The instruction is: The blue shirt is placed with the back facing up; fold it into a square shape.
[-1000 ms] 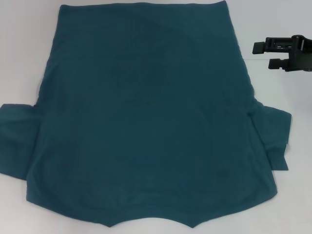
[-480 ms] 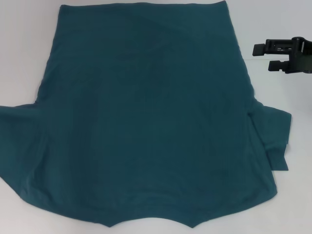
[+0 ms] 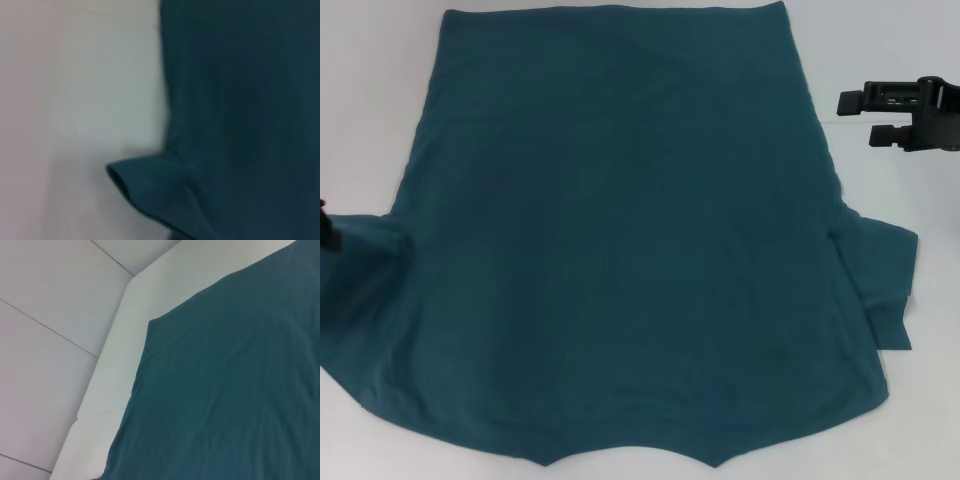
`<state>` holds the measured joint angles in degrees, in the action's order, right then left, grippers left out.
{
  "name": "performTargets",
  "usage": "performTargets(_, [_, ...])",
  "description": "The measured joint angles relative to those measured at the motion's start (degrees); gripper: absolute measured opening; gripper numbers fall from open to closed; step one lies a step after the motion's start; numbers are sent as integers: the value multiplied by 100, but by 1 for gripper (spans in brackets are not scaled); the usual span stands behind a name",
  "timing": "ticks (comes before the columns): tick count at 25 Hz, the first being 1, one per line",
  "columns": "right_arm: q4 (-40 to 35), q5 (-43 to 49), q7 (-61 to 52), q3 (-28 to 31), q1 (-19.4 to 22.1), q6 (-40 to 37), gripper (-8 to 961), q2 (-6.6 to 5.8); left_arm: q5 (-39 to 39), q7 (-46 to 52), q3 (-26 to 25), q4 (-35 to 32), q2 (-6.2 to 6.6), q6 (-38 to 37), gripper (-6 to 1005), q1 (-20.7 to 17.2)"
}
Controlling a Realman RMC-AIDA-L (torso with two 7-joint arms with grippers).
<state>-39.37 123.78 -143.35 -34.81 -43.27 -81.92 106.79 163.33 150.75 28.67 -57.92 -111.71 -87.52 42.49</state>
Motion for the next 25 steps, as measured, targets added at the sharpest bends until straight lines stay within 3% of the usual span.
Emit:
performTargets(10, [0, 24, 8, -8, -20, 1, 945, 30, -10, 712, 296, 220, 17, -446, 49, 584])
performTargets(25, [0, 33, 49, -36, 11, 24, 944, 26, -356, 773, 298, 1020, -95, 166, 60, 1072])
